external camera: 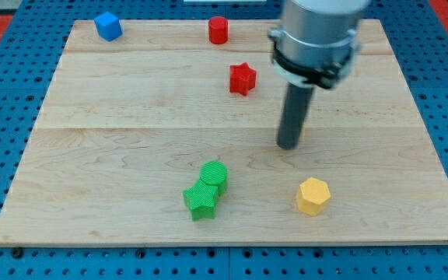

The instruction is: Move the yellow heart center left of the board

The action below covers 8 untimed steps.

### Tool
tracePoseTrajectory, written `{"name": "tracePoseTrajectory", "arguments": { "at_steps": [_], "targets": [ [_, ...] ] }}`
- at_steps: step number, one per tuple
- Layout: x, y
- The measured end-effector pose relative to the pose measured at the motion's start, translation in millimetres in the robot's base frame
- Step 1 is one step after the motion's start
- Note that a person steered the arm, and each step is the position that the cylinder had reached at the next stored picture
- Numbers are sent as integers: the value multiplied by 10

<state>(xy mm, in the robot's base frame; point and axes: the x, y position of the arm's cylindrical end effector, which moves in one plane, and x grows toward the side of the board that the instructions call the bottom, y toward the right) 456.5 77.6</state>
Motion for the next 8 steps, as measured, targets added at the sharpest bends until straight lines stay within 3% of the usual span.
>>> {"name": "tracePoseTrajectory", "arguments": {
  "at_steps": [1,2,3,5,6,8],
  "targets": [
    [163,454],
    [25,765],
    [-294,358],
    [-327,-1623],
    [-70,-658],
    [-665,-689]
  ]
}}
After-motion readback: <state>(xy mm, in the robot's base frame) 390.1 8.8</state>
